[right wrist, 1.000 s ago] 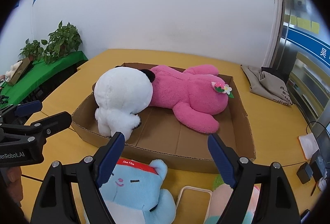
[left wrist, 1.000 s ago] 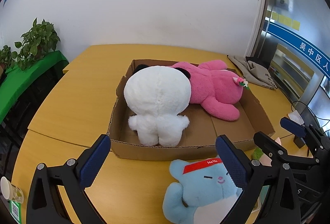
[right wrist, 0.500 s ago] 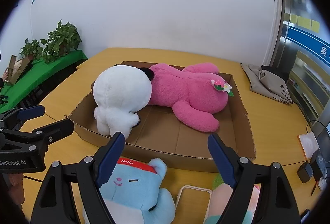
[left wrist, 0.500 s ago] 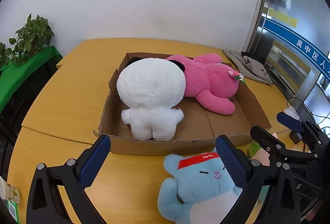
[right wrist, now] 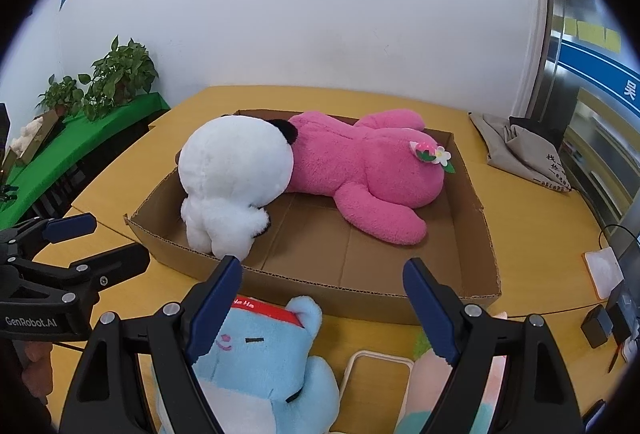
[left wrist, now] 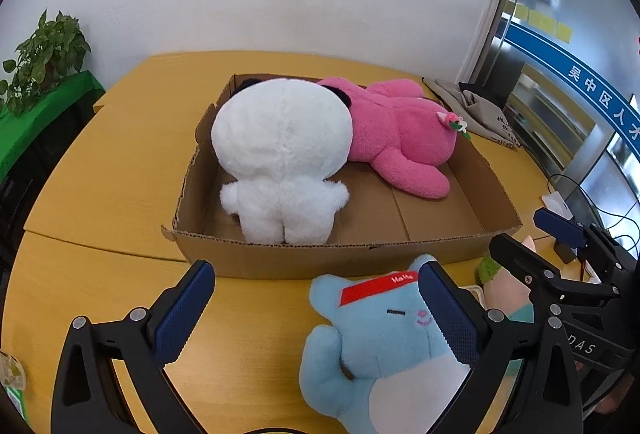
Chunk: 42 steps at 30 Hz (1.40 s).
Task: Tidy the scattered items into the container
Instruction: 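Open both grippers and pull back toward the blue bear, then close both grippers on the blue bear with red headband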
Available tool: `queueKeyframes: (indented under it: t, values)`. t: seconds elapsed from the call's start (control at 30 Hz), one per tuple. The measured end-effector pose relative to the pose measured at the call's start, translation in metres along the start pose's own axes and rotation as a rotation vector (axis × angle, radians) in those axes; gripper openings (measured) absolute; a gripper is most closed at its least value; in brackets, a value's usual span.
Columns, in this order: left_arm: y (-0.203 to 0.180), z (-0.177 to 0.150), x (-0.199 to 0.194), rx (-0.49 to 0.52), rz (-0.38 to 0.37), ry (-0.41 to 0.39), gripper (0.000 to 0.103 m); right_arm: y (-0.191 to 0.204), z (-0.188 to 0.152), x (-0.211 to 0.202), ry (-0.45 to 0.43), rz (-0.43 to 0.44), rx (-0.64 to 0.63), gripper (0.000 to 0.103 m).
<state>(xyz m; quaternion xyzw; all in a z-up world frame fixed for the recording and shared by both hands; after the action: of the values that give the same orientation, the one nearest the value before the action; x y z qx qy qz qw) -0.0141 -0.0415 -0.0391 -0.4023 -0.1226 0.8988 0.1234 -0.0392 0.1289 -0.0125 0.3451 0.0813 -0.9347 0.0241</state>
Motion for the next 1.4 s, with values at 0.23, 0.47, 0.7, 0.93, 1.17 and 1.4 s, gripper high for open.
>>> queueKeyframes:
  t: [0.23,0.47,0.7,0.93,1.17,1.4]
  values:
    - [0.029,-0.043,0.023,-0.069,-0.060,0.125,0.103,-0.002,-0.048,0.019,0.135,0.029,-0.026,0.083]
    - [0.036,-0.071,0.048,-0.107,-0.137,0.224,0.094,-0.013,-0.084,0.045,0.267,0.034,-0.020,0.081]
    - [0.030,-0.090,0.074,-0.125,-0.230,0.306,0.042,-0.014,-0.108,0.057,0.333,0.039,-0.056,0.071]
    - [0.026,-0.092,0.069,-0.101,-0.241,0.323,0.027,0.003,-0.108,0.059,0.362,0.128,-0.051,0.055]
    - [0.009,-0.084,0.055,-0.014,-0.201,0.280,0.023,0.013,-0.119,0.061,0.381,0.192,-0.061,0.025]
    - [-0.018,-0.048,0.007,0.086,-0.192,0.150,0.021,0.004,-0.099,0.037,0.272,0.201,-0.014,0.019]
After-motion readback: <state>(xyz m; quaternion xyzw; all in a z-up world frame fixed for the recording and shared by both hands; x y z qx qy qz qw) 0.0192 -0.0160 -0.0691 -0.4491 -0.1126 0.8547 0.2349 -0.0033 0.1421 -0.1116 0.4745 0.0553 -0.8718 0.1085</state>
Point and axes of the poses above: each gripper's, at about its wrist camera, not at the fingertips, and x roughly the way its jaws point, y to its left, z to its top, the point moved 5 cm from there along x, roughly the way its jaws point, and after that the axes turned 10 degrees about -z, right-handed, at the moved point
